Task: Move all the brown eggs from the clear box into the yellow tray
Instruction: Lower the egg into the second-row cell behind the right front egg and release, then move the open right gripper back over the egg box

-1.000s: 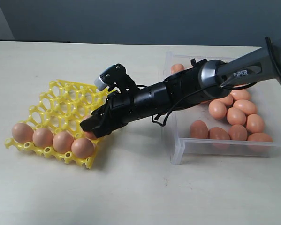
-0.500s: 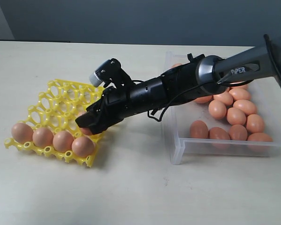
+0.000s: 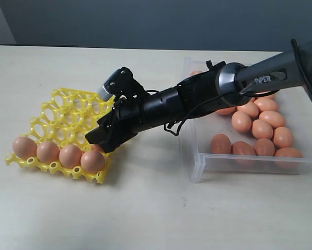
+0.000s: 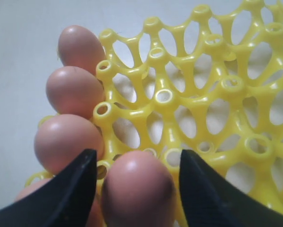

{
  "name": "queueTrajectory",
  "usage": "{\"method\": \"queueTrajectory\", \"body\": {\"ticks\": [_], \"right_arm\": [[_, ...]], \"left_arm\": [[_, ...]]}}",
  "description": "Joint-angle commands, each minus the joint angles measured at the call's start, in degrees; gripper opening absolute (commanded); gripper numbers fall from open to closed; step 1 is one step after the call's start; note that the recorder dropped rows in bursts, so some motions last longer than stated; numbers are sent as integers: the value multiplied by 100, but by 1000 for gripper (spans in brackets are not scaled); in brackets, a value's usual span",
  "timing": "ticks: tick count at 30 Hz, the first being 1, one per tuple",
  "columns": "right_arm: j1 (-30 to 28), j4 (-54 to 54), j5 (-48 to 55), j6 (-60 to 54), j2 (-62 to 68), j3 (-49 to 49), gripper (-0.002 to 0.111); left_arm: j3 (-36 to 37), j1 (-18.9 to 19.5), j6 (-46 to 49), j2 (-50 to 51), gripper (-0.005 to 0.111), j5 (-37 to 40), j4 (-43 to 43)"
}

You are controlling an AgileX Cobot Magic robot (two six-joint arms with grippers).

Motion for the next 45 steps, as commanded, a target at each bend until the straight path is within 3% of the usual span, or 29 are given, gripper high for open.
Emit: {"method": "queueTrajectory", "body": {"ticks": [1,18,26,28,30,32,33,35,37,39,42,45], "right_arm": [[0,32,13,-74,4,-32,53],[0,204,43,-303,-23,-75,53],[-13,204,-402,120,-1062,-75,53],[-13,-356,-1317,1065,-1449,-75,53],[-13,-1588,-2296,2620,-1725,10,53],[-205,-3940,-2981,5720,-2140,378,52],[-585,-5305,-2362,7469,-2303,518,43],[-1096,-6955,-1486,8833,-2292,518,31],[-1687,-8761,-1028,10197,-2124,518,27],[-1955,-9386,-606,10718,-1904,432,33],[-2084,-9505,-225,10832,-1610,279,45],[-2072,-9658,160,10893,-1290,71,48]], "left_arm": [[29,-10,-5,35,12,-36,11],[29,-10,-5,35,12,-36,11],[29,-10,-5,35,12,-36,11],[29,-10,-5,35,12,-36,11],[29,-10,-5,35,12,-36,11],[29,-10,-5,35,12,-36,11],[29,-10,-5,35,12,-36,11],[29,-10,-5,35,12,-36,11],[29,-10,-5,35,12,-36,11],[29,-10,-5,35,12,-36,11],[29,-10,-5,35,12,-36,11],[29,-10,-5,35,12,-36,11]]}}
